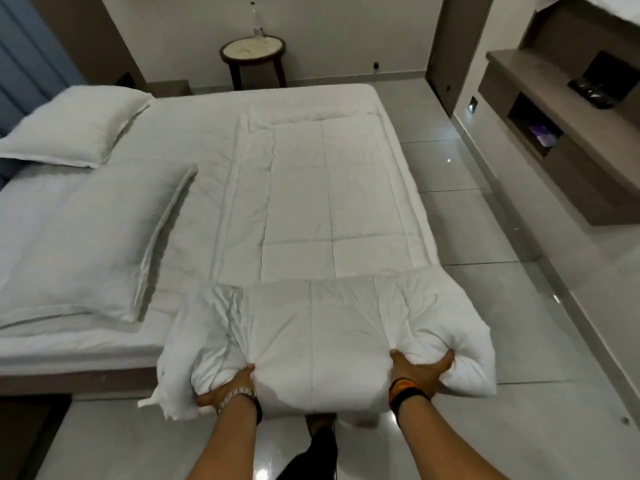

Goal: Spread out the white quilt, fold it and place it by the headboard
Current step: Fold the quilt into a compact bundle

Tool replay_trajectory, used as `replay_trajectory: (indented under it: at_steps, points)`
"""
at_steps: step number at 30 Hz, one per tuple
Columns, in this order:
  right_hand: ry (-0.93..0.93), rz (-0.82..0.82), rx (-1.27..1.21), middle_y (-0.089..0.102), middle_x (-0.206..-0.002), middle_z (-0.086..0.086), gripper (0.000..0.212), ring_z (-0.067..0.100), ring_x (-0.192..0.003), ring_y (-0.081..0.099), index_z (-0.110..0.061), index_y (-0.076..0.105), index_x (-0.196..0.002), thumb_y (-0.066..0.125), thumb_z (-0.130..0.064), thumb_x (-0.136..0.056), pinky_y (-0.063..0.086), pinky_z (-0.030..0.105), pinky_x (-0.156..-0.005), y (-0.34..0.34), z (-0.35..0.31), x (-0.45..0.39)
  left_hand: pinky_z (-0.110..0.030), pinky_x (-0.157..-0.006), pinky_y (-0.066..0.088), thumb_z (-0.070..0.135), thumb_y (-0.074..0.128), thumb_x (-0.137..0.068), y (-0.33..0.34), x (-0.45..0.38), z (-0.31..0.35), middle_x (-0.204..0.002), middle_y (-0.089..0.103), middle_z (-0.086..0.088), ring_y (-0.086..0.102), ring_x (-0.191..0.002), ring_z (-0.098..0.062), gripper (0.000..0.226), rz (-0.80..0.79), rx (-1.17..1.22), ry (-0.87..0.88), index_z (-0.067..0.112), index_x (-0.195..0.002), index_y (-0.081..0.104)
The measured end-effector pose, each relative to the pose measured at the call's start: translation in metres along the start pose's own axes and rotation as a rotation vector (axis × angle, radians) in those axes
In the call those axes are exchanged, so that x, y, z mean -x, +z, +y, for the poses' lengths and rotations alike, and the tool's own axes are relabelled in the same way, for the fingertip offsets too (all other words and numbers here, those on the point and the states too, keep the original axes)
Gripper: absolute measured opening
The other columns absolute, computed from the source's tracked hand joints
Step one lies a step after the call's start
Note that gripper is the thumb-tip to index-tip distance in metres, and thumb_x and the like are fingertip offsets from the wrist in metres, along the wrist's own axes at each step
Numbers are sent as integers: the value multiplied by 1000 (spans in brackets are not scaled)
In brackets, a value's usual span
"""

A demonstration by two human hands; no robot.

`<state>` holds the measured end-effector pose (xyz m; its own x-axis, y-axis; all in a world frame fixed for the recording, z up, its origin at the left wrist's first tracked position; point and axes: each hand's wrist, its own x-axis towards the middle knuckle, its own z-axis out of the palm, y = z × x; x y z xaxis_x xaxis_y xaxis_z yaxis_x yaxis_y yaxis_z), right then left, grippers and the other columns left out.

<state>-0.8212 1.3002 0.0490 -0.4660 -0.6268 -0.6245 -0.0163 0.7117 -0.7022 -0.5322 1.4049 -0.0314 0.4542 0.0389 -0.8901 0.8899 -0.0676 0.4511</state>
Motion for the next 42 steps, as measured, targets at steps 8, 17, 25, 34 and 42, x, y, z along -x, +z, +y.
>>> replay_trajectory:
  at_steps: [8,17,25,34,42]
  points:
    - [-294,-333,-191,28,-166,15,120,34,-147,39,-44,10,-162,89,-38,-73,33,52,-121,36,-139,15,-52,-122,31,33,76,-91,57,160,106,-169,20,-19,34,-151,-38,108,-263,74,415,17,-165,-1]
    - [-573,-350,125,29,-167,4,65,25,-153,28,-34,42,-155,69,-41,-97,26,40,-124,101,-167,-62,-37,-116,39,32,65,-101,144,96,140,-161,46,2,46,-144,-19,69,-296,-549,1214,34,-161,31]
    - [-27,-47,-50,-16,-171,14,130,40,-158,1,-74,-26,-139,73,-90,-56,29,74,-114,245,-160,-140,-50,-122,31,49,75,-89,240,-34,120,-172,13,-8,33,-152,-33,118,-49,-242,502,33,-164,-14]
    - [12,171,-248,24,-167,14,140,33,-142,43,-44,-8,-161,96,-42,-67,37,49,-113,338,-216,-169,-48,-124,23,59,102,-35,347,-101,157,-171,4,6,25,-154,-17,173,71,146,358,35,-162,-14]
    - [-52,140,-241,46,-151,14,122,33,-134,52,-35,10,-163,93,-20,-75,39,39,-108,309,-225,-140,-38,-123,30,19,98,-65,333,-65,166,-166,25,-3,36,-148,-19,139,110,66,347,18,-164,1]
